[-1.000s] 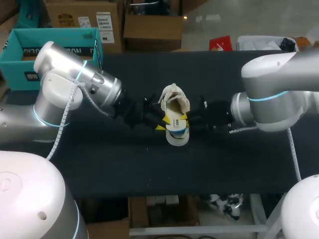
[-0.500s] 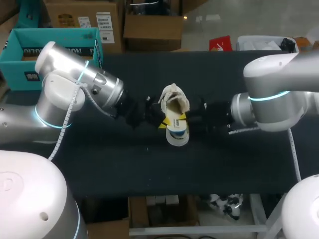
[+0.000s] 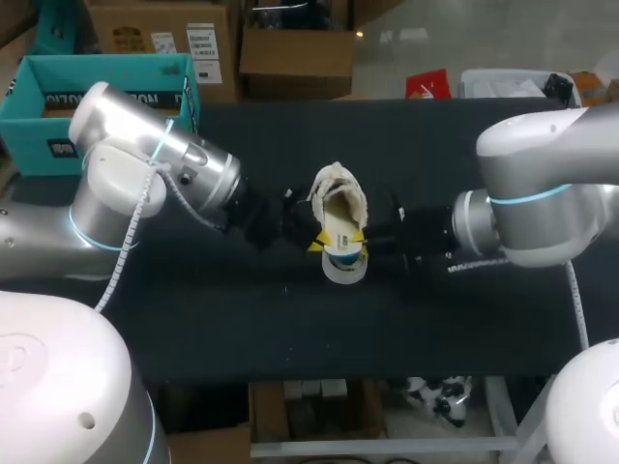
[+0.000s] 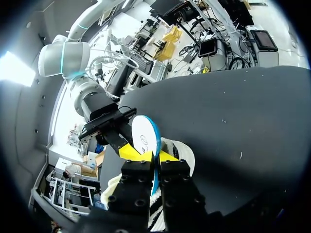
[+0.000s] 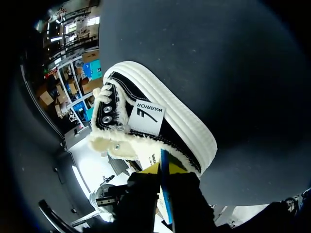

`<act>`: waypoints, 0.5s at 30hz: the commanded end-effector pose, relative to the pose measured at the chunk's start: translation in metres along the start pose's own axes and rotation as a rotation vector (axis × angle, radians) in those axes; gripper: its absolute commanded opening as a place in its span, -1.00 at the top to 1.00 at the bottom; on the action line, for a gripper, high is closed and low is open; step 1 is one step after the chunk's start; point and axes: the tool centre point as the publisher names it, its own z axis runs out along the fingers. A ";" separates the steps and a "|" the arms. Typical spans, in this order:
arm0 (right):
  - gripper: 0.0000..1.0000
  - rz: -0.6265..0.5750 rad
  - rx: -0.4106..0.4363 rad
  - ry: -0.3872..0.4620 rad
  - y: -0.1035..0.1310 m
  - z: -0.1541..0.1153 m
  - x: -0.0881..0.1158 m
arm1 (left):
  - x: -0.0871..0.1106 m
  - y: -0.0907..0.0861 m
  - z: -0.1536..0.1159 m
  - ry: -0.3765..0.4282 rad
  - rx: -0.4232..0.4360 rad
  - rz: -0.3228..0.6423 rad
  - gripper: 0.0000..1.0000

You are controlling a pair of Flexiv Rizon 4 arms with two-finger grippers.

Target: Open the shoe tongue, take the insole out of the shoe, put the insole back into the shoe, and pack the shoe into the shoebox

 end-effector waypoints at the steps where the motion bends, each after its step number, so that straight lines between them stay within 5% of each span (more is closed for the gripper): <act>1: 0.81 0.000 0.001 0.001 -0.002 -0.002 -0.003 | 0.001 0.000 0.001 -0.002 -0.007 -0.004 1.00; 4: 1.00 -0.005 0.002 0.002 -0.001 -0.002 -0.003 | 0.000 0.000 0.002 -0.002 -0.009 -0.007 1.00; 15: 1.00 -0.058 -0.014 0.001 0.011 0.003 0.013 | -0.012 0.004 0.001 -0.007 -0.034 0.018 1.00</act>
